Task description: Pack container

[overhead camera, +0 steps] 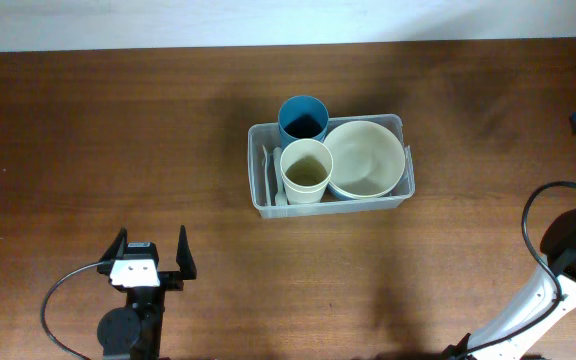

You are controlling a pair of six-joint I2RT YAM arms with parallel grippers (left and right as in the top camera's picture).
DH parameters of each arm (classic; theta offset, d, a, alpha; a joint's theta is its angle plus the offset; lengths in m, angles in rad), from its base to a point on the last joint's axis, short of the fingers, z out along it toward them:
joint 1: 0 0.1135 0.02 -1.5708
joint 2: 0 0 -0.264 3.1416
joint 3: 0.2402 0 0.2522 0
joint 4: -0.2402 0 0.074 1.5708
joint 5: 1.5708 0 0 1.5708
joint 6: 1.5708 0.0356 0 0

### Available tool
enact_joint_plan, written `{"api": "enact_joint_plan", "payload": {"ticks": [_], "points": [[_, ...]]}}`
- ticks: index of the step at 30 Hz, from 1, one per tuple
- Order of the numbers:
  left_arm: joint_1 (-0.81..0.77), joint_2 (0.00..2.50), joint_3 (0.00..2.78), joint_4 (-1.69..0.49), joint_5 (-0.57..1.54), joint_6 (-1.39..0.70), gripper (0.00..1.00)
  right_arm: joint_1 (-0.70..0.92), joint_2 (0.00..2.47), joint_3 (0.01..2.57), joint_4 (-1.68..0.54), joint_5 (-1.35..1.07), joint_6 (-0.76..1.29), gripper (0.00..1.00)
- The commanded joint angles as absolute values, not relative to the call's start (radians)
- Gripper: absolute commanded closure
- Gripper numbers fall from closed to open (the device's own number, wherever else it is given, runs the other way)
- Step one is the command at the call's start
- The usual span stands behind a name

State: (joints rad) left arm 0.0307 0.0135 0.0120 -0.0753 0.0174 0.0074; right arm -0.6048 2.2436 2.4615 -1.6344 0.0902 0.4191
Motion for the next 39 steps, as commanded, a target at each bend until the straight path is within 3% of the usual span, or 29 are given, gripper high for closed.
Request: {"api": "enact_joint_plan", "payload": {"ticks": [1, 17, 23, 29, 39], "points": [[0.036, 0.005, 0.009, -0.083, 0.003, 0.03, 0.0, -0.61, 2.236, 2.458, -1.634, 0.106, 0.422, 0.01], [0.036, 0.005, 0.009, -0.083, 0.004, 0.03, 0.0, -0.609, 2.23, 2.458, -1.639, 0.116, 0.414, 0.01], [0.036, 0.005, 0.009, -0.083, 0.003, 0.03, 0.0, -0.585, 2.105, 2.457, -1.609, 0.126, 0.4, 0.01], [0.036, 0.005, 0.009, -0.083, 0.003, 0.03, 0.0, -0.544, 1.895, 2.375, -1.39, 0.134, 0.391, 0.01], [0.036, 0.005, 0.009, -0.083, 0.003, 0.03, 0.0, -0.364, 1.466, 1.931, -0.999, 0.226, 0.392, 0.01]]}}
